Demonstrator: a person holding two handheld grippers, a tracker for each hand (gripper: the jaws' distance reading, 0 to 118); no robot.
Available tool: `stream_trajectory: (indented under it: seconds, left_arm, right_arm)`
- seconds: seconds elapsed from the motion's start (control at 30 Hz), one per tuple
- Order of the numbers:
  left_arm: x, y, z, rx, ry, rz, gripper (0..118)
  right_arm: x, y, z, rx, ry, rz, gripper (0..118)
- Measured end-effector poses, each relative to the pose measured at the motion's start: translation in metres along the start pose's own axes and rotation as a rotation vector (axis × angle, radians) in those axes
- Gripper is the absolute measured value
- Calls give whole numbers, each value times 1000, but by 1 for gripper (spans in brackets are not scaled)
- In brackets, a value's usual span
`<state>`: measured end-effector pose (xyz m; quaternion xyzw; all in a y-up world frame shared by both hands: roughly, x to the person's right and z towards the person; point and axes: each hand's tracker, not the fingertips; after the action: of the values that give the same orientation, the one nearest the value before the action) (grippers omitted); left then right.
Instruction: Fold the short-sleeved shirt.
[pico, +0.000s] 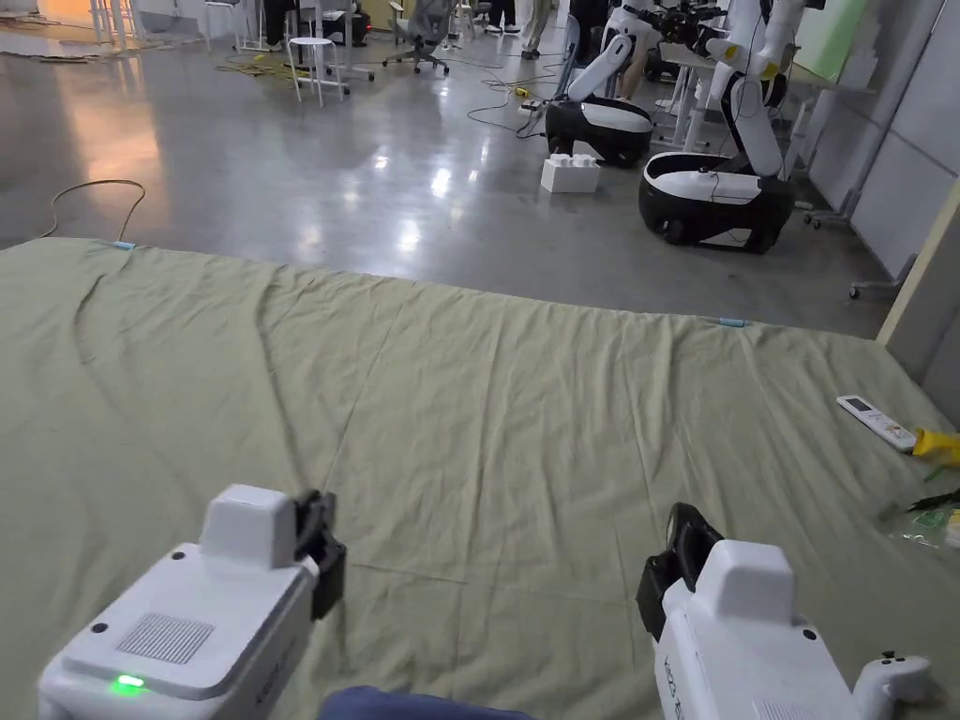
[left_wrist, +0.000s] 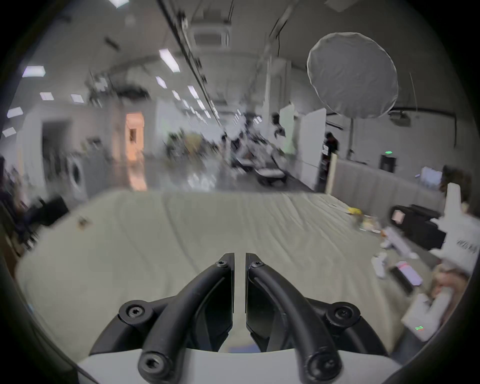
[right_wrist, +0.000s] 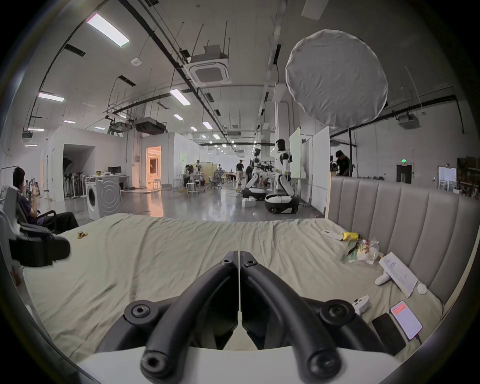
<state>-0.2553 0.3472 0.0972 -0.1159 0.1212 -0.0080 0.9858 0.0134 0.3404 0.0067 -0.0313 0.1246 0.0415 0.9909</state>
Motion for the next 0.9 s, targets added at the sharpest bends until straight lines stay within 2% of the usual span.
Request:
stream_trajectory:
  seconds: [0.07,0.17,0.4,0.53,0.57,0.63,0.83,0.9]
  left_arm:
    - [-8,0,-1,63,82,-39,8]
    - [-22,2,-2,98,147,-28,8]
    - [-46,1,1,135,185,24,8]
    - [-54,-3,3,114,168,45,8]
    - [-55,-6,4,102,162,43,8]
    - [-59,-13,5,62,133,50,8]
    - [-65,-49,3,-107,63,123,8]
    - [-66,-62,3,-164,27,142,8]
  right_arm:
    - [0,6,-1,18,-9,1,2]
    - [0,11,-1,46,-23,14,2]
    - [3,15,-1,65,-60,26,2]
    - [4,9,6,-6,-44,-29,2]
    - [0,5,13,4,-36,4,2]
    - [-7,-12,23,-84,26,-18,2]
    - [-60,-92,50,-337,214,40,2]
    - [-75,-116,50,-390,239,57,2]
